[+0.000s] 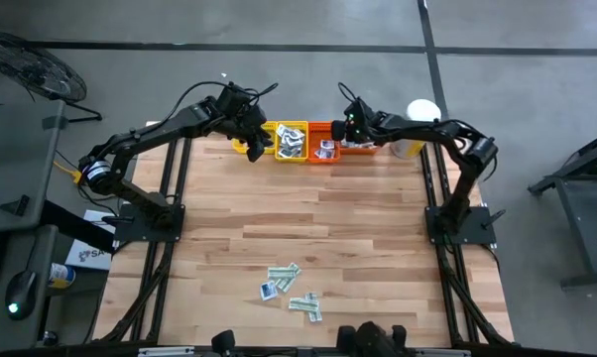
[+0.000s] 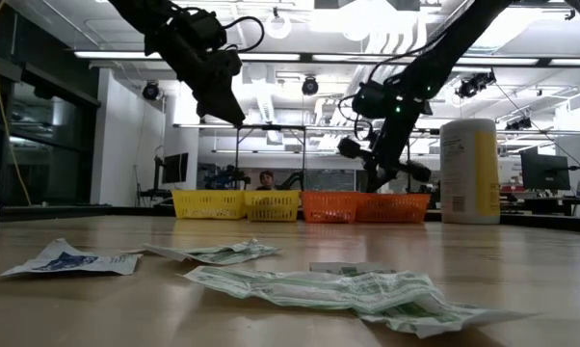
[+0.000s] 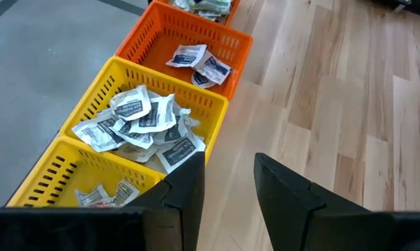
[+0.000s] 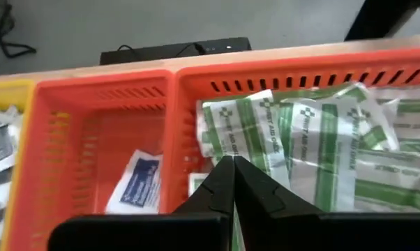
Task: Pick & Place First Aid Supplies
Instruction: Put the green pad into the right orange bin
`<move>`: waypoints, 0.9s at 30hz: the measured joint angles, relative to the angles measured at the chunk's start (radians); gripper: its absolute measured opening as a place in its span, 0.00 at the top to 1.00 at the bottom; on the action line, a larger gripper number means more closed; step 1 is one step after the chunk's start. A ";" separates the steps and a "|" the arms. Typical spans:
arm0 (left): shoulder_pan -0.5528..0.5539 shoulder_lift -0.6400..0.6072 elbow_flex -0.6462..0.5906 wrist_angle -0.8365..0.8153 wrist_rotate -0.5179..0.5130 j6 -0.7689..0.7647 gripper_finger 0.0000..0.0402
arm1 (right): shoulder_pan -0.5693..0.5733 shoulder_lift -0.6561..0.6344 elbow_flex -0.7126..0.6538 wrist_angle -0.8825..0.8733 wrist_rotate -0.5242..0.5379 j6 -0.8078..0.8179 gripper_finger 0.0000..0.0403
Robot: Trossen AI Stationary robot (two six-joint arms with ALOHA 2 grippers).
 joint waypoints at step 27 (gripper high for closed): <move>0.000 -0.005 0.000 -0.091 0.000 0.003 0.69 | -0.017 -0.174 0.000 0.012 -0.034 -0.102 1.00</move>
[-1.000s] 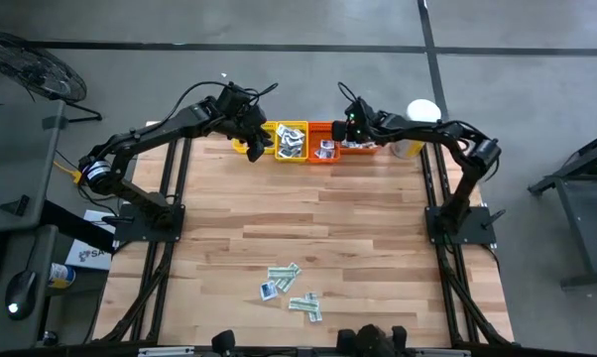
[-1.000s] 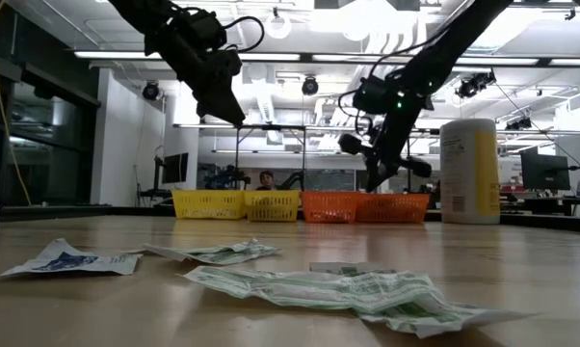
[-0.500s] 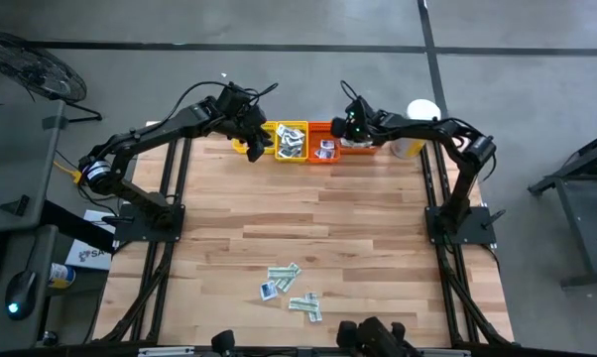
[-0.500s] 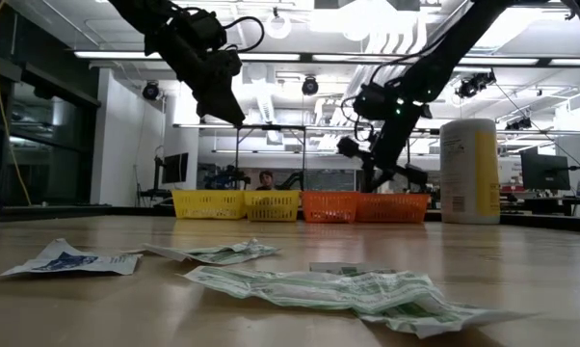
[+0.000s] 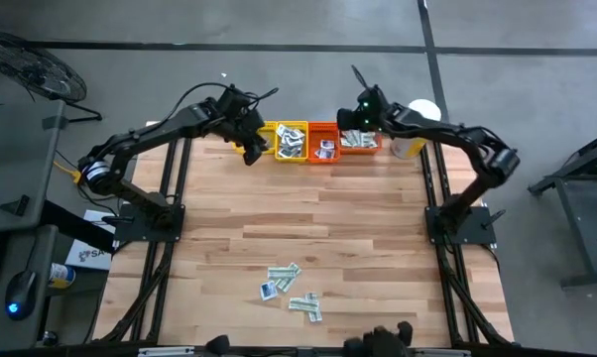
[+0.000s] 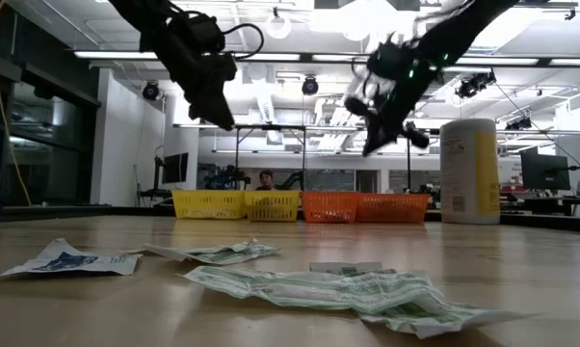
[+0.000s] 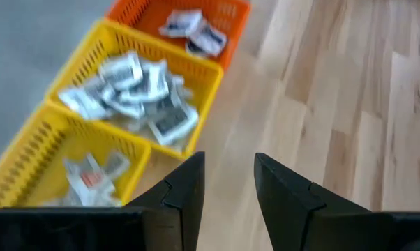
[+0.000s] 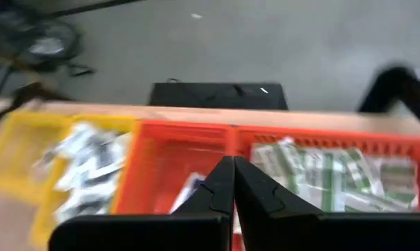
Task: Pick & Place First Aid Supplies
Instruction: Put the green pad into the right orange bin
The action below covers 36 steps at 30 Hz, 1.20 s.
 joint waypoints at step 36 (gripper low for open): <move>-0.862 0.017 -0.281 0.108 -0.163 -0.720 0.69 | 0.838 -0.263 -0.004 -0.468 0.048 -0.359 1.00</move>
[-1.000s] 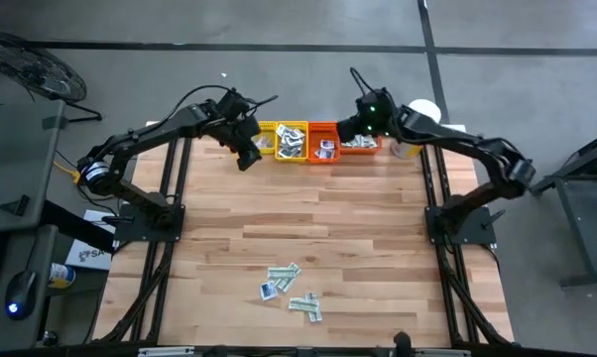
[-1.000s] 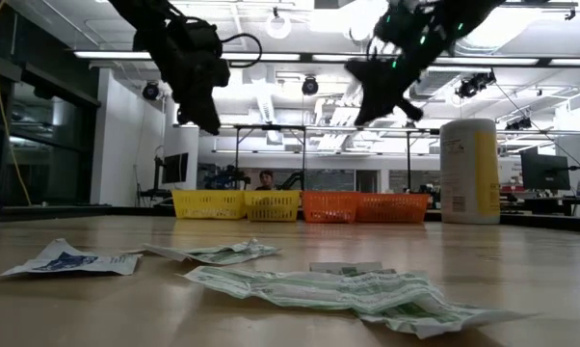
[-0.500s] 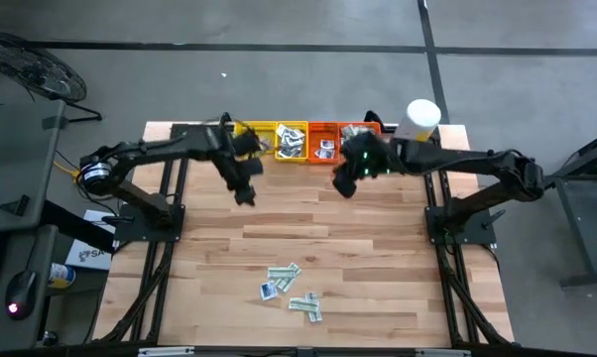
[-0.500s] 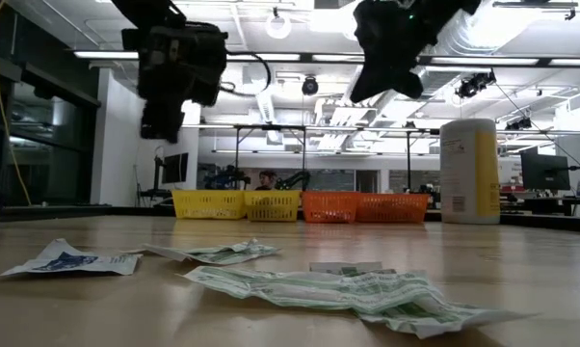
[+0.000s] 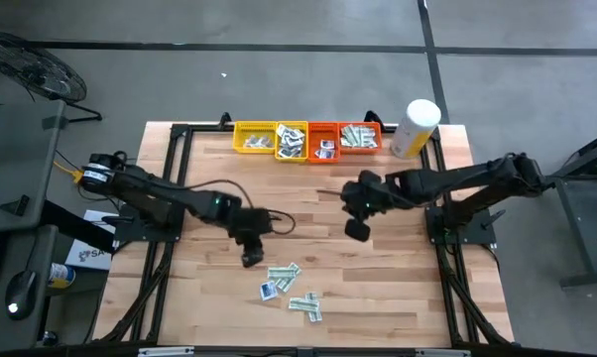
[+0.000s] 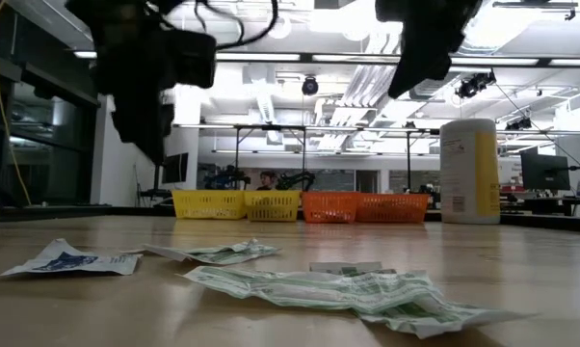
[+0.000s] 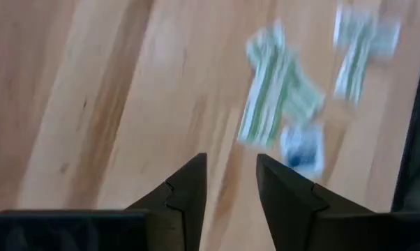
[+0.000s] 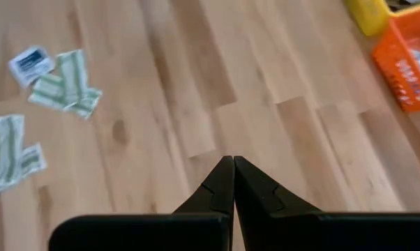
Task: Pick & Place First Aid Supplies
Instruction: Put the green pad into the right orange bin
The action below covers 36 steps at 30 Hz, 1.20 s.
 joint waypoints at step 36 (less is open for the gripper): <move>-0.213 0.211 0.126 0.189 -0.214 -0.688 0.69 | 0.323 0.001 0.000 -0.020 0.185 0.195 1.00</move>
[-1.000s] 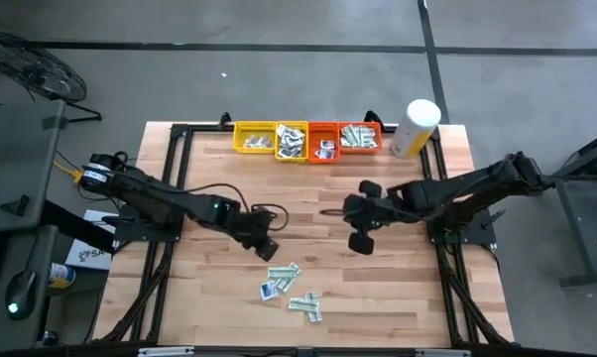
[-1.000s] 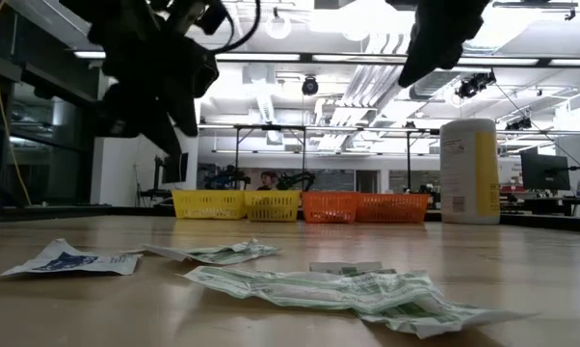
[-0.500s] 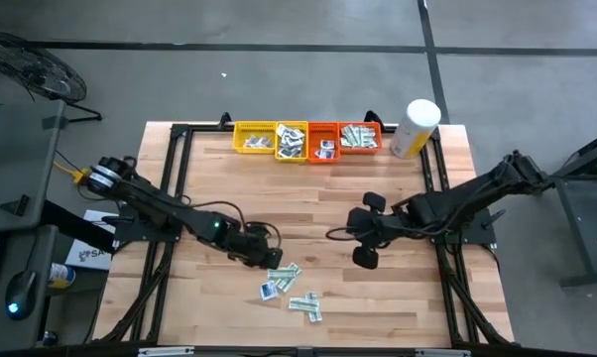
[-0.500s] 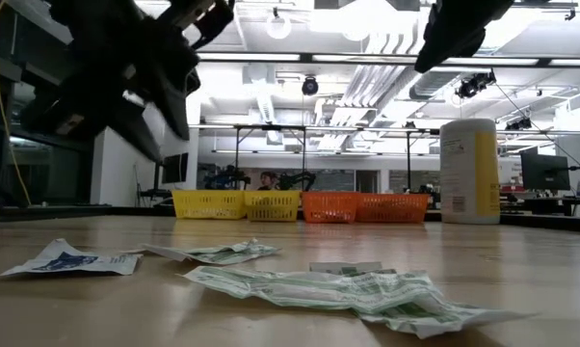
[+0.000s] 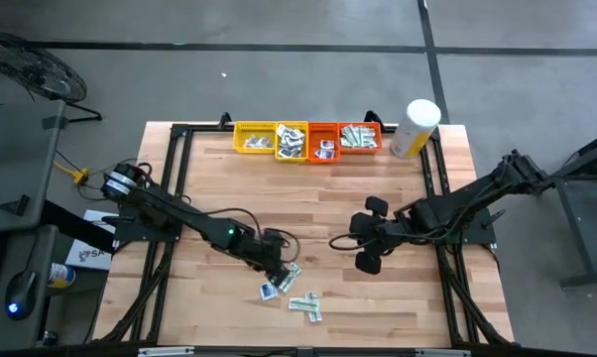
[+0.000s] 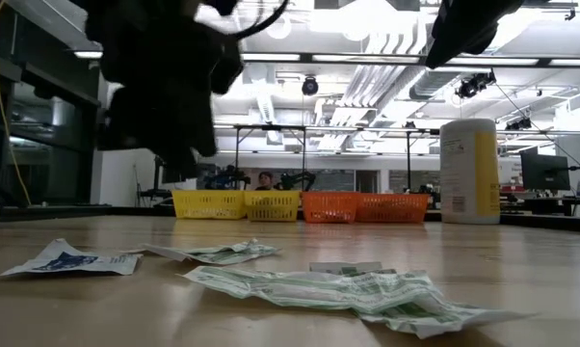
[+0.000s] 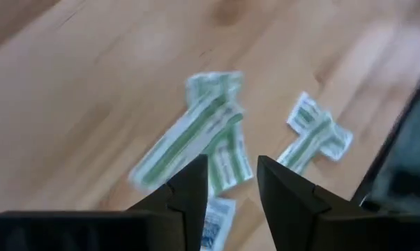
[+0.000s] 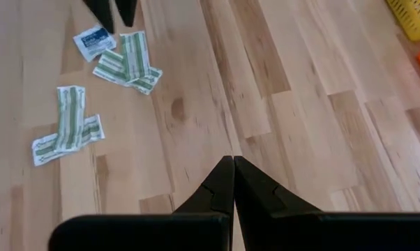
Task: Pick & Place First Aid Supplies
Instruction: Put the green pad into the right orange bin
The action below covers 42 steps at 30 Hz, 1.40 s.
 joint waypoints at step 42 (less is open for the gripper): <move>-0.050 0.237 0.040 -0.144 -0.018 0.747 0.88 | 0.060 0.000 0.000 -0.093 0.074 0.111 1.00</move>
